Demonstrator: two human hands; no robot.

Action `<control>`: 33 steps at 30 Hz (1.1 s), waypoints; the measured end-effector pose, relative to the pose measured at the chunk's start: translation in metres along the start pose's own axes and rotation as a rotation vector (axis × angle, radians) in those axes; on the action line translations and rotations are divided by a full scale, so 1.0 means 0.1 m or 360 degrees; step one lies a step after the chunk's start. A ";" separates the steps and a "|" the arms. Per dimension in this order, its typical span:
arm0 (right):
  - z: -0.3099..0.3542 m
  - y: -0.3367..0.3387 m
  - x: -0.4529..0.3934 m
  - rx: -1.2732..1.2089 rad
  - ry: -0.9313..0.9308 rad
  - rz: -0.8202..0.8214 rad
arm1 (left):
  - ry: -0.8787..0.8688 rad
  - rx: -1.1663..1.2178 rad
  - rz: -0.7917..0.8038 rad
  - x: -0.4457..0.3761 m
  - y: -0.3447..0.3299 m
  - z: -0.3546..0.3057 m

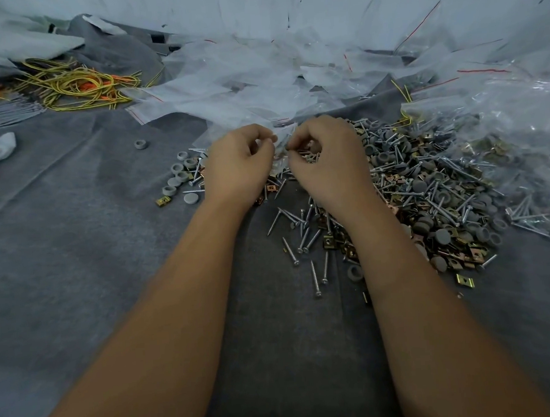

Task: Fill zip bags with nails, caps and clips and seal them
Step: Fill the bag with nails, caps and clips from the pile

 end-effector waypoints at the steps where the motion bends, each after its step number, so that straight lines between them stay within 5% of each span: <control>1: 0.02 -0.03 0.00 0.0018 0.0026 0.0016 | -0.0015 0.0023 0.0023 0.00 -0.01 -0.01; 9: 0.01 0.01 0.01 -0.0050 0.0011 -0.0087 | 0.0058 0.0080 -0.0279 0.02 0.19 0.03; 13: 0.05 -0.22 0.01 0.0141 0.0045 0.0290 | 0.0088 0.0061 -0.0485 0.05 0.34 0.05; 17: 0.08 -0.45 0.08 0.0345 0.0107 0.0609 | 0.0136 0.0115 -0.0461 0.03 0.33 0.09; 33: 0.04 -0.45 0.10 0.0620 0.0043 0.0635 | 0.0184 0.0210 -0.0347 0.01 0.24 0.13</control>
Point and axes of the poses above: each hand's wrist, its own x-axis away from the middle knuckle, its own y-axis out of the back of the hand, z = x × y, the point moved 9 cm from there along -x, towards the middle knuckle, and after that the axes turned 6 degrees about z, right-handed, at the moved point
